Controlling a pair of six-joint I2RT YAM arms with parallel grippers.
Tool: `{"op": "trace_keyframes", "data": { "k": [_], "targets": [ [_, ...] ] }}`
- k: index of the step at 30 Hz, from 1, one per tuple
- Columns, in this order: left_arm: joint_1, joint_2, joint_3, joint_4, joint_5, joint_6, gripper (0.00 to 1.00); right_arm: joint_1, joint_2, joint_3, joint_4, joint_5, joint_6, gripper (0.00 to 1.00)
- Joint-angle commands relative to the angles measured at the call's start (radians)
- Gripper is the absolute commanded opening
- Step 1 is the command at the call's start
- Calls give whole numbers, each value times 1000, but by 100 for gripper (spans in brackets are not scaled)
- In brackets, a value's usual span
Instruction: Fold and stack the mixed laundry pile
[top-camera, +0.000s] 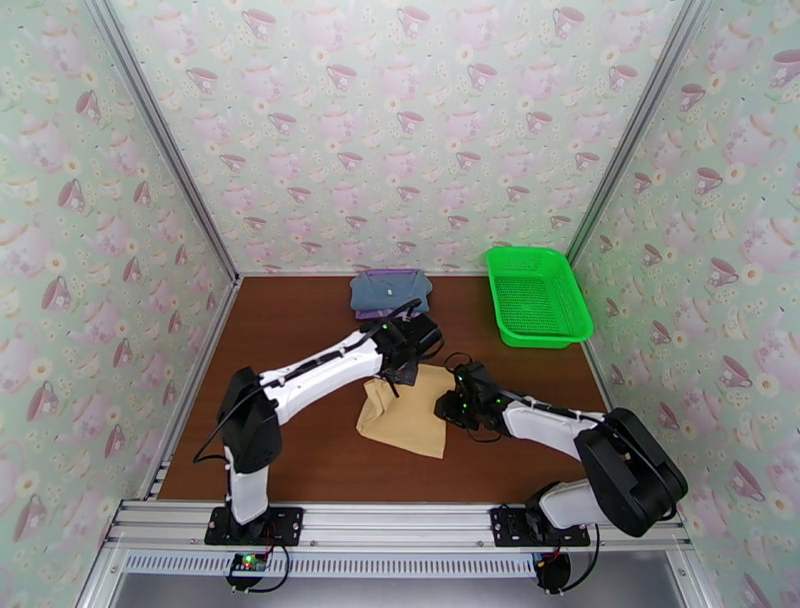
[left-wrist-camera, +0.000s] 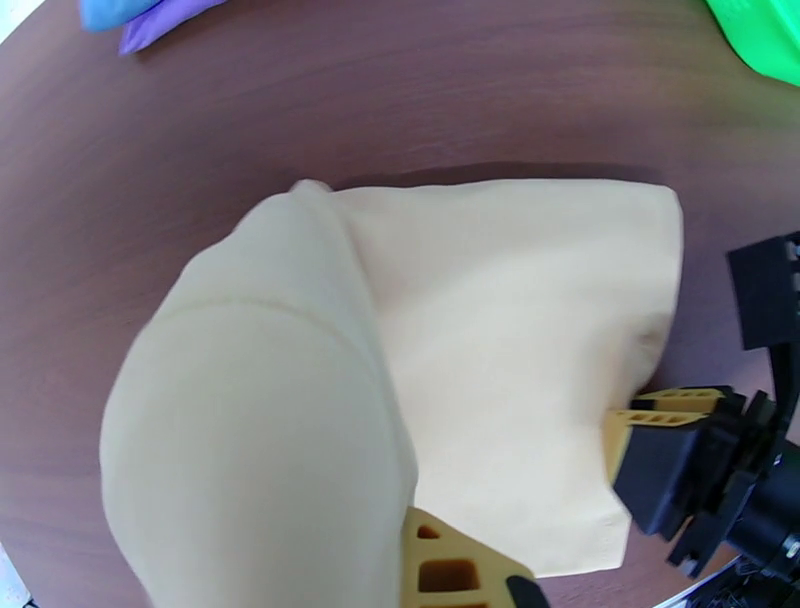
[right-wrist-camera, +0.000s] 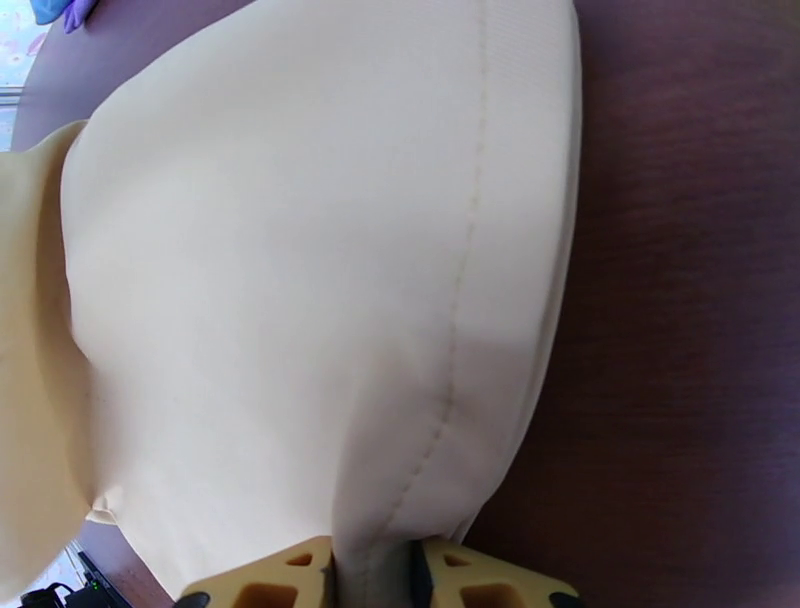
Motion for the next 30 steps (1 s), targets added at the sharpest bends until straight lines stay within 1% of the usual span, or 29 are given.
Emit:
{"op": "trace_keyframes", "data": {
  "k": [1, 10, 14, 16, 17, 21, 23, 25, 27, 30],
  "targets": [
    [-27, 56, 54, -11, 26, -17, 0, 0, 13, -48, -59, 29, 12, 29],
    [-59, 168, 82, 57, 116, -46, 0, 0, 12, -39, -71, 35, 7, 29],
    [-62, 188, 59, 114, 168, -58, 1, 0, 20, -36, -70, 35, 5, 30],
    [-61, 194, 49, 145, 199, -63, 8, 0, 22, -34, -71, 35, 4, 31],
    [-60, 197, 49, 152, 209, -63, 15, 0, 24, -33, -73, 35, 3, 32],
    [-60, 185, 50, 174, 253, -66, 54, 0, 19, -28, -90, 42, -2, 40],
    [-61, 162, 52, 193, 278, -64, 61, 0, 9, -24, -108, 55, -7, 44],
    [-60, 130, 64, 212, 309, -53, 64, 0, -8, -22, -142, 77, -17, 47],
    [-60, 93, 93, 217, 328, -38, 67, 0, -41, -22, -197, 107, -35, 53],
    [-60, 29, 138, 193, 318, -3, 68, 0, -127, -26, -296, 139, -61, 62]
  ]
}}
